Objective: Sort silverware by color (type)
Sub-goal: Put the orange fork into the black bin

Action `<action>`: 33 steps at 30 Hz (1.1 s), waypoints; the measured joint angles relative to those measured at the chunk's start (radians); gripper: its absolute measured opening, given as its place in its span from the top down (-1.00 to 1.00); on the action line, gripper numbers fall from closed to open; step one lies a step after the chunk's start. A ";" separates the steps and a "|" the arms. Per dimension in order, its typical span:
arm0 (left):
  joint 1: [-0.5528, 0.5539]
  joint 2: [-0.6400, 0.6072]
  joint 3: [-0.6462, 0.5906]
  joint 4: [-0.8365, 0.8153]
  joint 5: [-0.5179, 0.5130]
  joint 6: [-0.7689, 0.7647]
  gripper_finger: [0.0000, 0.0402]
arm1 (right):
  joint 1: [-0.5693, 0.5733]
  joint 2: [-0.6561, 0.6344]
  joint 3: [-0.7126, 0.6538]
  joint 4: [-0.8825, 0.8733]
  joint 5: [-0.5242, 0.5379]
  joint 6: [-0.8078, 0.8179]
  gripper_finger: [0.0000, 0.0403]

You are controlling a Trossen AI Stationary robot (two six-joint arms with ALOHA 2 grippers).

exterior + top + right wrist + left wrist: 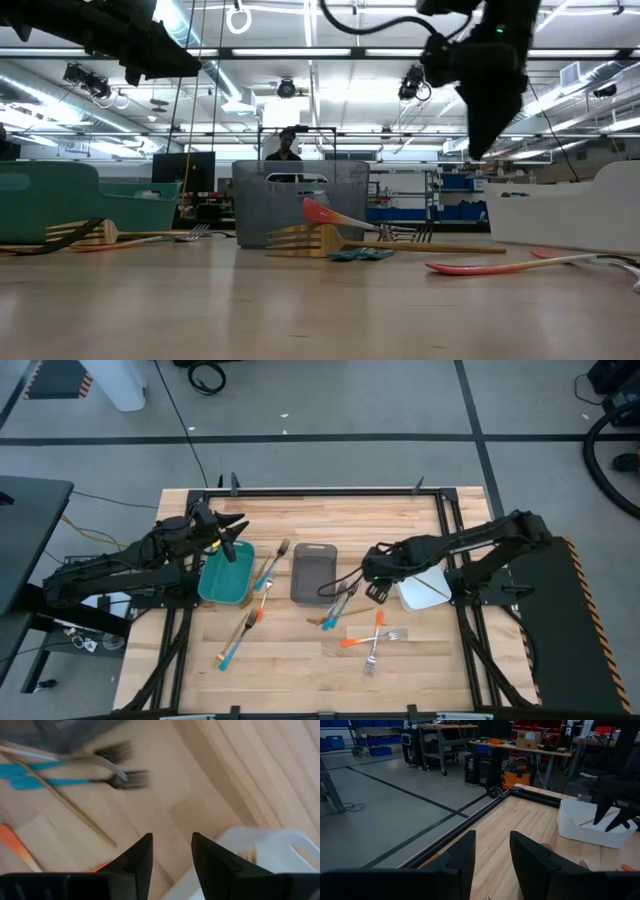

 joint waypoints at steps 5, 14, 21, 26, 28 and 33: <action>0.000 0.000 0.000 0.000 0.000 0.000 0.35 | 0.027 0.098 0.100 0.002 0.000 -0.049 0.33; 0.000 0.000 0.000 0.000 0.000 0.000 0.35 | 0.075 0.235 0.227 0.010 -0.016 -0.104 0.33; 0.000 0.000 0.000 0.000 0.000 -0.007 0.35 | 0.110 0.271 0.273 0.042 -0.035 -0.110 0.33; 0.000 0.000 0.000 0.005 0.001 -0.013 0.35 | 0.136 0.275 0.274 0.083 -0.043 -0.092 0.33; -0.001 0.000 0.000 0.004 0.021 -0.024 0.35 | 0.144 0.286 0.274 0.106 -0.053 -0.091 0.33; -0.034 0.036 0.017 -0.019 0.100 -0.051 0.35 | 0.165 0.298 0.274 0.122 -0.050 -0.075 0.33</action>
